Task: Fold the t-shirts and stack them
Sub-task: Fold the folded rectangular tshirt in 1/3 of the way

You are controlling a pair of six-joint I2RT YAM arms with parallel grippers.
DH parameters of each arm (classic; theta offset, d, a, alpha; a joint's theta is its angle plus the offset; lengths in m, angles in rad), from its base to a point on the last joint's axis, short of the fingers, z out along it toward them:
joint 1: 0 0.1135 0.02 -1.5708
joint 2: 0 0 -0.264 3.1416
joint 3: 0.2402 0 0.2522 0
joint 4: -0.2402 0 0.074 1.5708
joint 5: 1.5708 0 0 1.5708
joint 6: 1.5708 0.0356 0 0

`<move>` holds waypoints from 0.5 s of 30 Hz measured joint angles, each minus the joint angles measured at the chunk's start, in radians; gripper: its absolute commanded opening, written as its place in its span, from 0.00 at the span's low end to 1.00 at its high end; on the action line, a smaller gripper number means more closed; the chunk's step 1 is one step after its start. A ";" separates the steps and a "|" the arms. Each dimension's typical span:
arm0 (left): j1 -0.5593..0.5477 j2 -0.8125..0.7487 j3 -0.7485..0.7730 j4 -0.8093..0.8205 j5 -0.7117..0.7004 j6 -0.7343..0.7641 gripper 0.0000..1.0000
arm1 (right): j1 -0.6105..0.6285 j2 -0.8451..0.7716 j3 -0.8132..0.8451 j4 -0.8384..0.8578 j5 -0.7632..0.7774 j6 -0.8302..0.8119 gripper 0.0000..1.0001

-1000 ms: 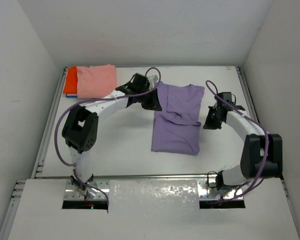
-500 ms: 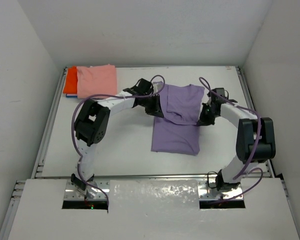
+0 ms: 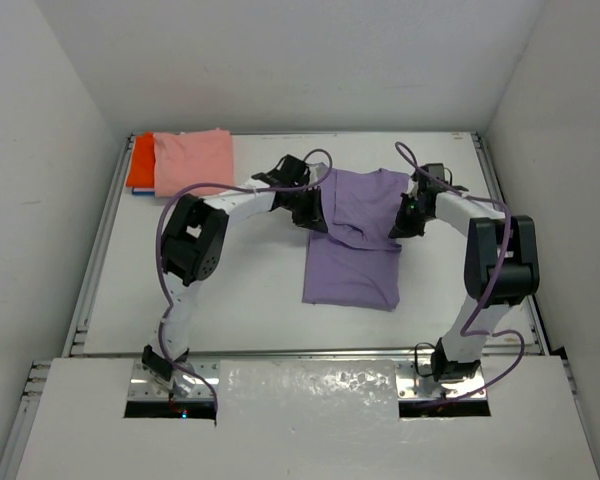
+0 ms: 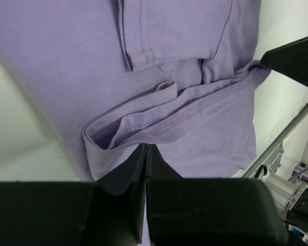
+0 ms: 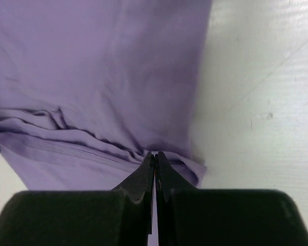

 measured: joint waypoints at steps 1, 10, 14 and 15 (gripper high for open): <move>0.002 0.000 0.006 -0.010 -0.005 0.004 0.01 | 0.000 0.000 0.010 0.000 0.000 0.000 0.00; 0.006 -0.036 0.034 -0.045 -0.021 0.047 0.01 | 0.000 -0.035 0.016 -0.014 -0.006 -0.008 0.00; 0.006 -0.069 0.002 -0.048 -0.002 0.062 0.01 | 0.000 -0.090 -0.047 -0.017 -0.020 -0.013 0.00; 0.006 -0.072 -0.002 -0.050 0.004 0.067 0.01 | 0.001 -0.105 -0.065 -0.017 -0.025 -0.013 0.00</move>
